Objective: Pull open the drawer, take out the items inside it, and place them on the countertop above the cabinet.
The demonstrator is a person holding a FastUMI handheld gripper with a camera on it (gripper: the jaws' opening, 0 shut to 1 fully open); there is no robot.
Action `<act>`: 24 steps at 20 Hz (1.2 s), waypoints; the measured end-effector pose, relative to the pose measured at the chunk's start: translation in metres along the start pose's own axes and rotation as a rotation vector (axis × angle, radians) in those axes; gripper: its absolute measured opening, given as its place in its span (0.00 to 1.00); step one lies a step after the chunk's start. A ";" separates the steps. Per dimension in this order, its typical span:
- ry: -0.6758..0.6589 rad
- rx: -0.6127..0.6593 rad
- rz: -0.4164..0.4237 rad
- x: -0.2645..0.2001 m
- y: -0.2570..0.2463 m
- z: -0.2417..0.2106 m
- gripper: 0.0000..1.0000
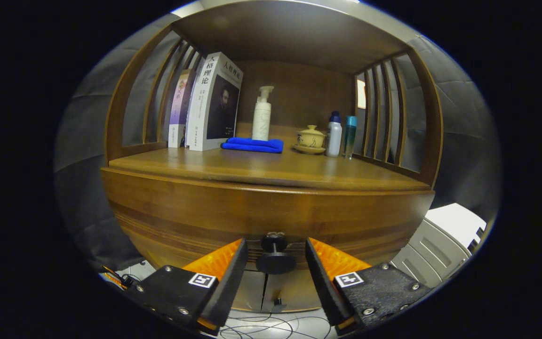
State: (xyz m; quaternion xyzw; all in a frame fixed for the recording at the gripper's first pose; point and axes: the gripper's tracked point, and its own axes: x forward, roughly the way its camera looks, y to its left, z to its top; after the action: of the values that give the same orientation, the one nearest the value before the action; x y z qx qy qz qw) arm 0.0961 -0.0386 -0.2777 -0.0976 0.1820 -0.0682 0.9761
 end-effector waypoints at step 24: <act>-0.054 0.031 0.015 -0.027 -0.001 -0.012 0.28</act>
State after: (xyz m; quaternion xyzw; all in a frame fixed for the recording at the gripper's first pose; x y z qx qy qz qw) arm 0.0665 -0.0369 -0.2793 -0.0827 0.1551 -0.0611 0.9825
